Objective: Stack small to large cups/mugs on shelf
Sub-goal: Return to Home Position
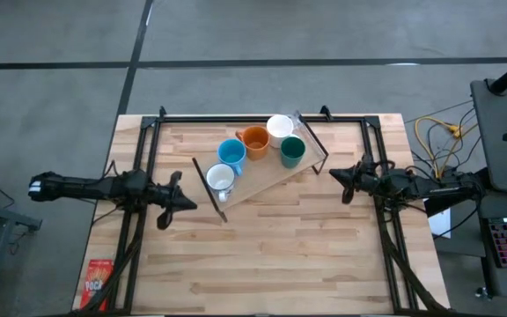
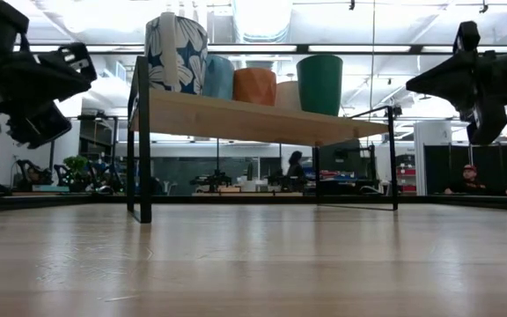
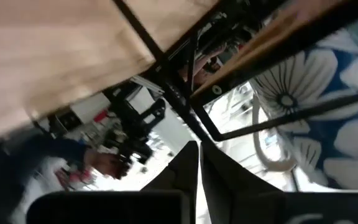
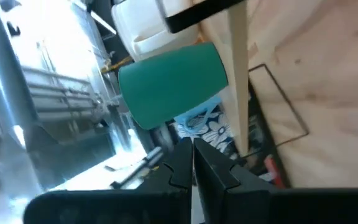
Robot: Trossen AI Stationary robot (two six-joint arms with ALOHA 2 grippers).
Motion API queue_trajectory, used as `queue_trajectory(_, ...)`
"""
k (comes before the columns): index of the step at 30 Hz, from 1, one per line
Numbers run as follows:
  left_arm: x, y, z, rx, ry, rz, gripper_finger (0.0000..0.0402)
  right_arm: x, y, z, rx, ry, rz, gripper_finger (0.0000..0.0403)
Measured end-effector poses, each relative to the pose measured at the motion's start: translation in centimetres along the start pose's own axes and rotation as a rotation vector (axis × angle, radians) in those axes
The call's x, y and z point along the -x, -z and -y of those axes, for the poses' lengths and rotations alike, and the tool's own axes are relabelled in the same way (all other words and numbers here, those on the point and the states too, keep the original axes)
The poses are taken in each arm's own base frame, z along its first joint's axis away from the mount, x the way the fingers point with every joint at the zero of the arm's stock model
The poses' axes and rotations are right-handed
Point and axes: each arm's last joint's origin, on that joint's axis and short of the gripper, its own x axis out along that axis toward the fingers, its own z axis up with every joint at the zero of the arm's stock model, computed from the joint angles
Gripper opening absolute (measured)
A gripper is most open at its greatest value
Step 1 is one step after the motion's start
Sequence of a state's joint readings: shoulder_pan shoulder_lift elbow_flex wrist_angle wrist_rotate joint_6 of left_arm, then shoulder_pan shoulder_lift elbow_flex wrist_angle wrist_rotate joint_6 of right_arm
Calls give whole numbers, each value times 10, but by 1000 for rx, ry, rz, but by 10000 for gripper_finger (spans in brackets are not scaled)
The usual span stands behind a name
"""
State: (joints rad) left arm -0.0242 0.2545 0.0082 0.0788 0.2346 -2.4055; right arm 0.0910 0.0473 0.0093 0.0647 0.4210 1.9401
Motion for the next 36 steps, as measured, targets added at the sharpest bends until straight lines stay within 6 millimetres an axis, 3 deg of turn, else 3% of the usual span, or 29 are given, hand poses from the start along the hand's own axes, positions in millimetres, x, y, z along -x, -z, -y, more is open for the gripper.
queue_trajectory(3,0,0,0,139,2,-2,4,0,0,0,-152,0,0,9)
queue_trajectory(8,1,5,7,230,46,-13,4,0,0,0,-488,0,0,9)
queue_trajectory(13,2,3,11,334,184,69,4,0,0,0,-733,1,1,9)
queue_trajectory(21,9,-11,22,335,735,452,4,-1,0,1,-896,7,15,9)
queue_trajectory(24,12,-13,23,316,846,538,4,-1,0,1,-928,5,21,9)
queue_trajectory(29,12,-13,23,348,857,524,4,-1,0,0,-976,-6,8,9)
queue_trajectory(36,13,-4,29,491,882,334,4,-1,2,-6,-1060,-46,-39,9)
